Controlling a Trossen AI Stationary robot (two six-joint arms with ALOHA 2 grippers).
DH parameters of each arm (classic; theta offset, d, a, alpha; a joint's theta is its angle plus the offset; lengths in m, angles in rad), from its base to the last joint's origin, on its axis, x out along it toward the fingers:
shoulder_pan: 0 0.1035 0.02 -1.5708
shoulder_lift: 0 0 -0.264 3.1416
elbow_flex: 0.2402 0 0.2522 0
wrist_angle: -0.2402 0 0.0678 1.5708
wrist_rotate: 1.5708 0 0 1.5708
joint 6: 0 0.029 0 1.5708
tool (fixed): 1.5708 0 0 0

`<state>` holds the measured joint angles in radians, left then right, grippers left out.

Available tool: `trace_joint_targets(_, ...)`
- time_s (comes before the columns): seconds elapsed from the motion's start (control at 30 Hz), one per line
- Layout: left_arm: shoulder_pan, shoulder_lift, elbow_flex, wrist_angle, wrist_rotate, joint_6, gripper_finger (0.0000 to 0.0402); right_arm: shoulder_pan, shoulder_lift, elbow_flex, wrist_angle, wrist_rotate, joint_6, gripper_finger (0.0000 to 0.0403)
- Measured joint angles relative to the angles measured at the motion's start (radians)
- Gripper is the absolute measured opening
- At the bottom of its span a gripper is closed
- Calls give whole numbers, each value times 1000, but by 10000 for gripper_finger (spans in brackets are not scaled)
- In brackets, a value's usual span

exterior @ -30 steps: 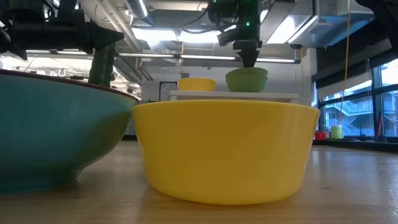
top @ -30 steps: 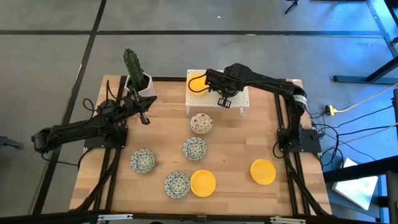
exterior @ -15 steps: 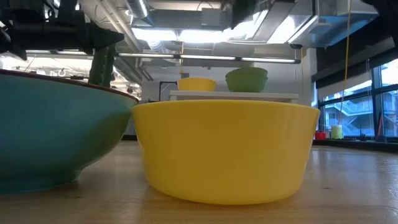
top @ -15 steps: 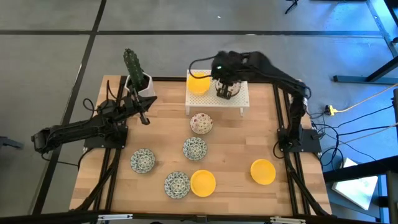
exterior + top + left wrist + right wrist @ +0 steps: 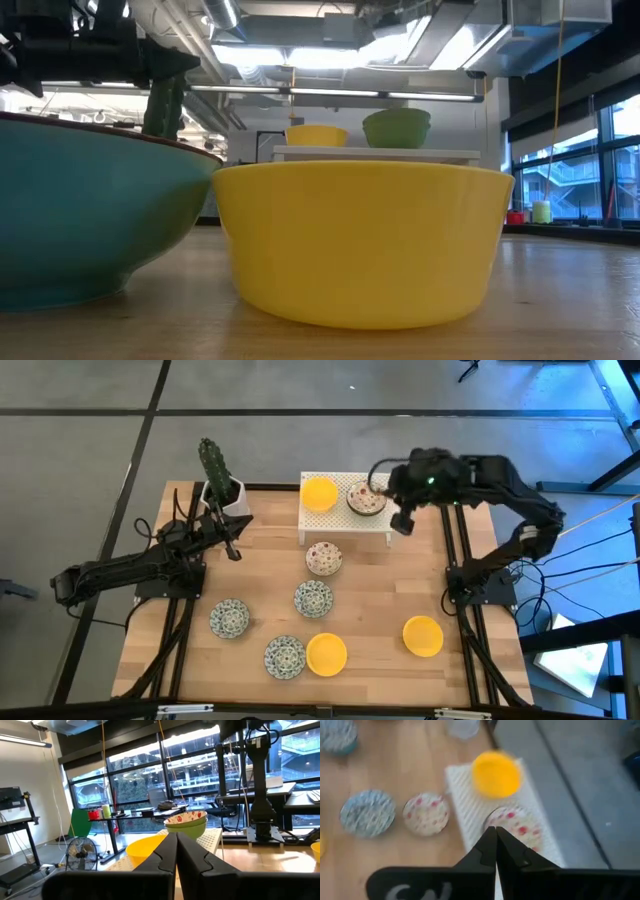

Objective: Pick & Place Mini bowls
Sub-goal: Stack the green bowl on top of the green bowl on the shelf

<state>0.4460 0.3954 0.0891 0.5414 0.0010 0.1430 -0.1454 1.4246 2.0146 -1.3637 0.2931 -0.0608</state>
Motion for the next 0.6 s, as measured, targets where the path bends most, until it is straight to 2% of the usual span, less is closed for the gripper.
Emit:
trace_joint_targets(0.17, 0, 0, 0, 3, 0, 0, 2, 48, -7, -202, 95, -175, -54, 5)
trace_joint_targets(0.37, 0, 0, 0, 9, 0, 0, 7, 79, 26, -447, 424, -332, -158, 19)
trace_joint_targets(0.47, 0, 0, 0, 9, 0, 0, 4, 94, 62, -501, 549, -365, -172, 31)
trace_joint_targets(0.6, 0, 0, 0, 9, 0, 0, 1, 115, 136, -521, 560, -326, -220, 67)
